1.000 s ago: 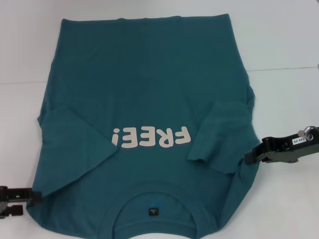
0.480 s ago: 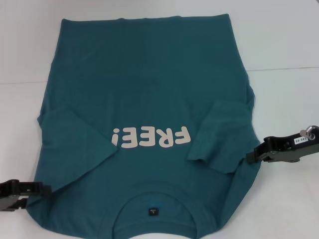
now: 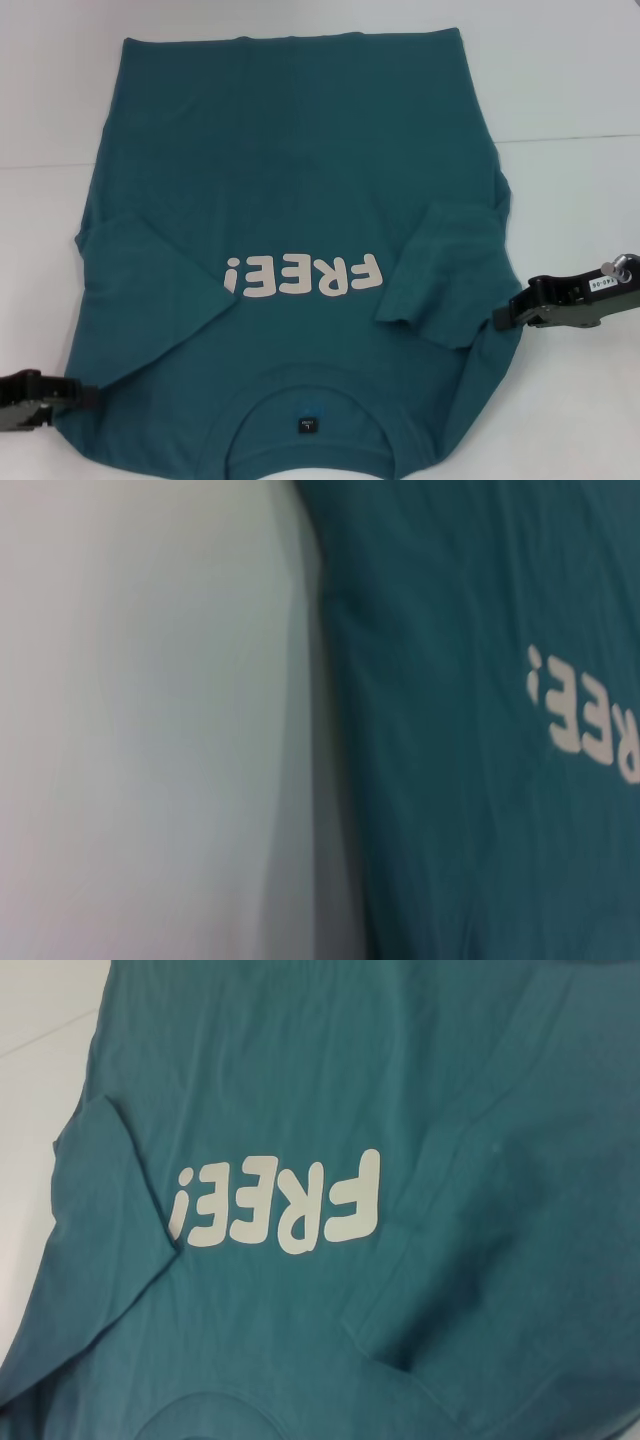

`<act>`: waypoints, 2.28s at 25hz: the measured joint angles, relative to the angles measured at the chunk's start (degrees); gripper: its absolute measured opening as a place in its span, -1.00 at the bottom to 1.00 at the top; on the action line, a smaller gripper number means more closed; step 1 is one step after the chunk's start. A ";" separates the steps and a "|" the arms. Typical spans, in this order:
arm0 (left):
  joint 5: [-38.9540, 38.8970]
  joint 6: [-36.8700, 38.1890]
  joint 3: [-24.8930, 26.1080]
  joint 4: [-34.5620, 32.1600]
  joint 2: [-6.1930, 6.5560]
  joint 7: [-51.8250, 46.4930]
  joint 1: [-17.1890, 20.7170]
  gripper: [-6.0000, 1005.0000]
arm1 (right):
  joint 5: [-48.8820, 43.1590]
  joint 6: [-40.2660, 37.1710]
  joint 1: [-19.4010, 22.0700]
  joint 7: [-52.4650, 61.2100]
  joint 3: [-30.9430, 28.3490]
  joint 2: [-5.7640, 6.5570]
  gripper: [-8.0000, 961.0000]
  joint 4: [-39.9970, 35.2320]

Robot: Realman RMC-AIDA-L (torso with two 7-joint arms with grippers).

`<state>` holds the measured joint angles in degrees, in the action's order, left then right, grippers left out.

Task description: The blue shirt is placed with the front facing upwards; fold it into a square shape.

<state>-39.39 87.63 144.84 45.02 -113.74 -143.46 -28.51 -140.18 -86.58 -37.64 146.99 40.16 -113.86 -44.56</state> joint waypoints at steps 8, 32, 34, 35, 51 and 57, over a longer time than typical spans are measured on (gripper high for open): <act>0.65 -0.26 -0.26 -0.29 -0.07 0.08 -0.52 0.11 | 0.00 0.01 -0.28 -0.05 0.12 -0.04 -0.88 0.00; 1.21 -2.07 -2.75 0.08 -0.33 0.69 -0.92 -0.43 | 0.00 0.01 -0.50 -0.21 0.18 -0.22 -0.88 0.00; 1.26 -2.28 -2.88 0.19 -0.33 0.94 -0.92 -0.82 | 0.00 0.01 -0.51 -0.21 0.12 -0.22 -0.88 0.00; 1.26 -2.36 -2.87 0.24 -0.34 1.01 -0.92 -0.82 | 0.00 0.01 -0.51 -0.21 0.12 -0.21 -0.88 0.00; 0.64 -2.64 -2.16 1.68 -1.24 5.70 -0.84 -0.89 | 0.26 -1.71 0.05 -2.82 -0.11 0.13 -0.88 -1.49; -1.33 -2.30 -1.50 1.80 -1.29 8.47 0.28 -0.89 | 1.01 -2.88 2.15 -5.97 -0.14 0.14 -0.88 -2.92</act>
<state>-40.72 85.32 143.34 46.82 -115.04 -134.99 -28.23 -139.17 -89.46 -35.48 141.02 40.02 -113.71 -47.48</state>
